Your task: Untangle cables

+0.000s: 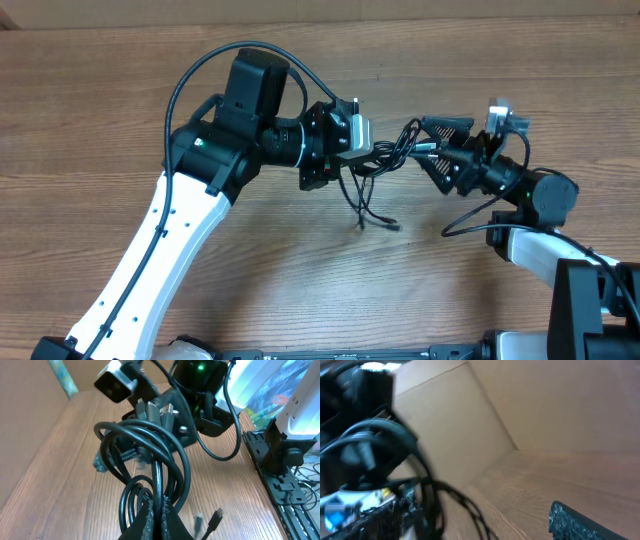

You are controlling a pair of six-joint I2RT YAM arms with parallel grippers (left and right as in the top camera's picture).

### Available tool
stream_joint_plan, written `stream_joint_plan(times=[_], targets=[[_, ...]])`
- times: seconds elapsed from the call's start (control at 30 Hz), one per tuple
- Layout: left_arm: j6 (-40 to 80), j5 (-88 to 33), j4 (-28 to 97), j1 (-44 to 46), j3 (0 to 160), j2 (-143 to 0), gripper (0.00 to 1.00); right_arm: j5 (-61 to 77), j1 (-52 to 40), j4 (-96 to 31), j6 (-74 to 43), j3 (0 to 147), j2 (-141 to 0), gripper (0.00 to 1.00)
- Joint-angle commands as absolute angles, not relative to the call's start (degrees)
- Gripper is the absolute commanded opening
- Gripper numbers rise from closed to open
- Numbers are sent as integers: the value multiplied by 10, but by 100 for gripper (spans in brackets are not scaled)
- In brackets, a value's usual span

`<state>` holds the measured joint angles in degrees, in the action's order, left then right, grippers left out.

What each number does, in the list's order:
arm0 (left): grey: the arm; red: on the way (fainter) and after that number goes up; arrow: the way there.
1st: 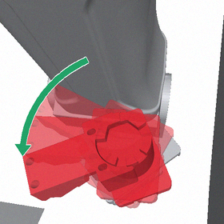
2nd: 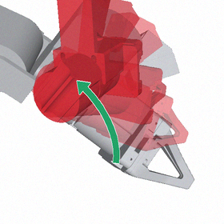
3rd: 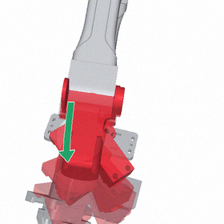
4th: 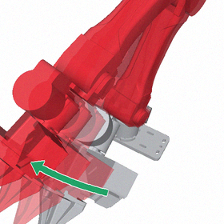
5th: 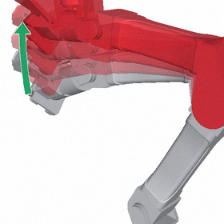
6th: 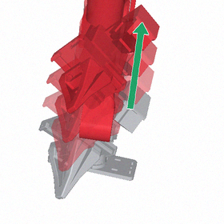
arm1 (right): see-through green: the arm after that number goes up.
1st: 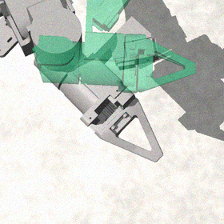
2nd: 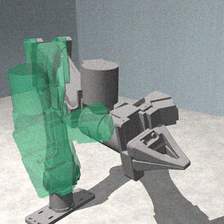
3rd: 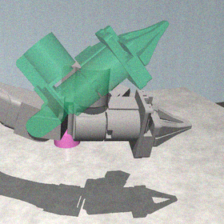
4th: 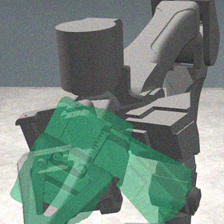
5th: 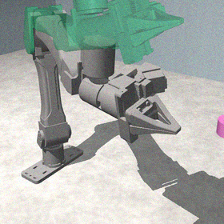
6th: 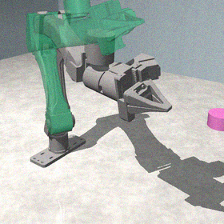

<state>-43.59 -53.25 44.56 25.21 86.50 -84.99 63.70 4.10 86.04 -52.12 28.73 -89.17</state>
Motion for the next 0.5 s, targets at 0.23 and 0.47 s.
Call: stream_joint_plan(times=[0.23, 0.47], targets=[[-430, -614, 432, 247, 870, -844, 4, 695, 42, 900, -507, 293, -891, 91], [-415, -616, 442, 253, 870, -850, 4, 696, 41, 907, -509, 293, -891, 90]])
